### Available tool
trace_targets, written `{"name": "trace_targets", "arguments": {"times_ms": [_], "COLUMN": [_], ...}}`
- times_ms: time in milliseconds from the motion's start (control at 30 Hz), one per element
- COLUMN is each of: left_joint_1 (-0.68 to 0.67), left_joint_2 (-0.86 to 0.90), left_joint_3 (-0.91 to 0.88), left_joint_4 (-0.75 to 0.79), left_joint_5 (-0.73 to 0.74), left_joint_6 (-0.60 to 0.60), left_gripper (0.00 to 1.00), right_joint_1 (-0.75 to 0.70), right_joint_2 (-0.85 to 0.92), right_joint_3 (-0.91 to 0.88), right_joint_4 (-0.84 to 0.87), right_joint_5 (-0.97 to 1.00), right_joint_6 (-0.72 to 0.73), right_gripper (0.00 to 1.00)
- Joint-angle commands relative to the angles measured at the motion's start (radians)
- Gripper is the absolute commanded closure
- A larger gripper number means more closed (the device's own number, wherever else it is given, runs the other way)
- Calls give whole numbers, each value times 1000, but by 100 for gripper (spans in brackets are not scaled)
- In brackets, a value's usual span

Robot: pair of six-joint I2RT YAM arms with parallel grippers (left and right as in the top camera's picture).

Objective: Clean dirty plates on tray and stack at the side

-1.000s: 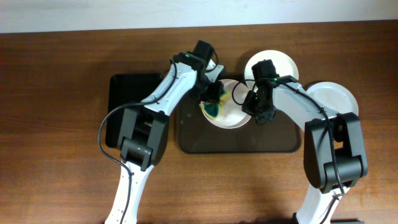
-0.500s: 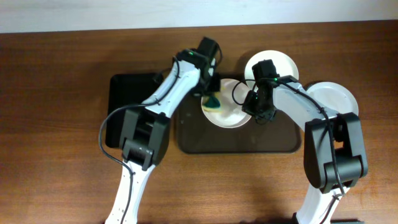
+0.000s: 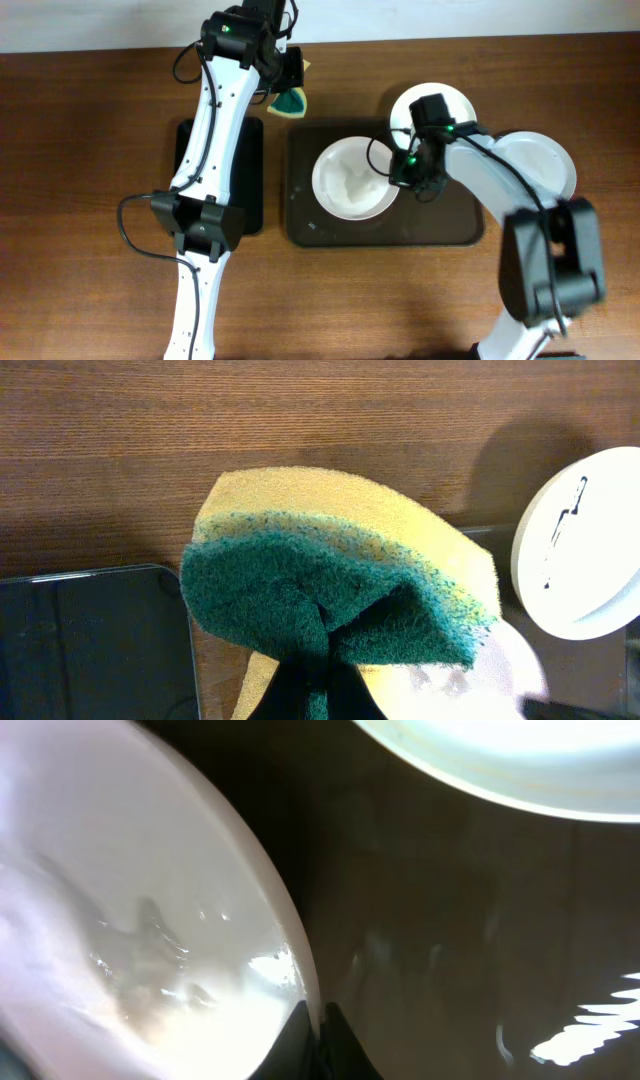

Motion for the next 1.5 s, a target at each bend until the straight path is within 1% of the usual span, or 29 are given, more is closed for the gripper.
{"name": "trace_targets", "arguments": {"times_ms": [0,133,200,300,367,500,567,633,733,800,867,933,1033,1100,1167,1233,1267,1333,1367,1467], "left_joint_1": [7,7,7,7,7,7,7,7,7,7,7,7,7,7,7,7,7,7,7,7], "left_joint_2": [-13,-13,-13,-13,-13,-13,-13,-13,-13,-13,-13,-13,-13,-13,-13,-13,-13,-13,-13,-13], "left_joint_3": [17,17,17,17,17,17,17,17,17,17,17,17,17,17,17,17,17,17,17,17], "left_joint_4": [-3,-3,-4,-6,-7,-7,-7,-7,-7,-7,-7,-8,-19,-26,-31,-37,-38,-37,-37,-37], "left_joint_5": [-6,-7,-7,-7,-7,-7,-7,-7,-7,-7,-7,-7,-7,-7,-8,-8,-8,-8,-8,-8], "left_joint_6": [27,27,27,27,27,27,27,27,27,27,27,27,27,27,27,27,27,27,27,27], "left_gripper": [100,100,100,100,100,100,100,100,100,100,100,100,100,100,100,100,100,100,100,100], "right_joint_1": [47,164,240,359,437,559,603,622,620,618,606,571,446,369,245,65,-9,-149,-254,-492], "right_joint_2": [-216,-324,-331,-330,-330,-330,-330,-330,-330,-330,-330,-330,-330,-330,-330,-330,-330,-330,-330,-327], "right_joint_3": [6,6,6,6,6,6,6,6,5,5,5,5,5,5,5,5,5,5,5,4], "right_joint_4": [-46,-127,-156,-202,-206,-208,-208,-208,-208,-208,-208,-205,-156,-131,-117,-117,-117,-117,-118,-122], "right_joint_5": [192,537,709,989,1164,1447,1541,1569,1556,1498,1333,1124,707,561,402,228,172,98,68,73], "right_joint_6": [-26,-18,-6,70,74,72,72,72,74,88,88,88,88,87,87,87,87,87,86,87], "right_gripper": [96,96,96,96,96,96,96,96,96,96,96,96,96,96,96,96,96,96,96,96]}}
